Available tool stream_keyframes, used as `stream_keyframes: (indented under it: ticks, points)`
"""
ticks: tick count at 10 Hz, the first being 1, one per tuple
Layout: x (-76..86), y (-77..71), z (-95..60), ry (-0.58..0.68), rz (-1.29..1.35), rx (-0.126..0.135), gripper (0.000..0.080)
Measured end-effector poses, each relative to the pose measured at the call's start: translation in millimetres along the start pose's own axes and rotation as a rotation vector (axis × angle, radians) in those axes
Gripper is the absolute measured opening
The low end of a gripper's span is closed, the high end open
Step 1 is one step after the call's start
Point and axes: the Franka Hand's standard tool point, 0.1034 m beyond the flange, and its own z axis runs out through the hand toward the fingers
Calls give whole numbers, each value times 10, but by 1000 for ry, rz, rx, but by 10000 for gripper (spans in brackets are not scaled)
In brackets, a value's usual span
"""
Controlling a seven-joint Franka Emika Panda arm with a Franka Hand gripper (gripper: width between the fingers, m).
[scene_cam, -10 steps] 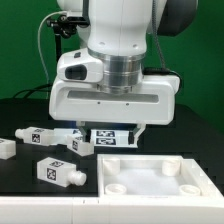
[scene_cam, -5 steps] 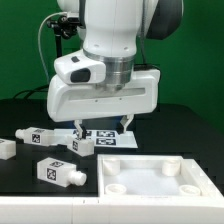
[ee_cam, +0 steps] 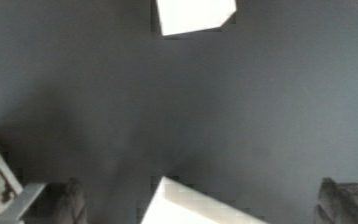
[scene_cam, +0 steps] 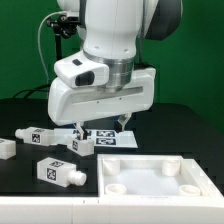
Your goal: Assemble one leg
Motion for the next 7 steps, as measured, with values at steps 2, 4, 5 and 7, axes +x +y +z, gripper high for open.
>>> stream_keyframes:
  ticks: [2, 4, 5, 7]
  points:
    - [-200, -20, 68, -155, 9, -49, 649]
    - [-273, -42, 177, -257, 30, -44, 649]
    - [-281, -49, 190, -335, 30, -32, 649]
    - [-292, -56, 247, -453, 24, -18, 649]
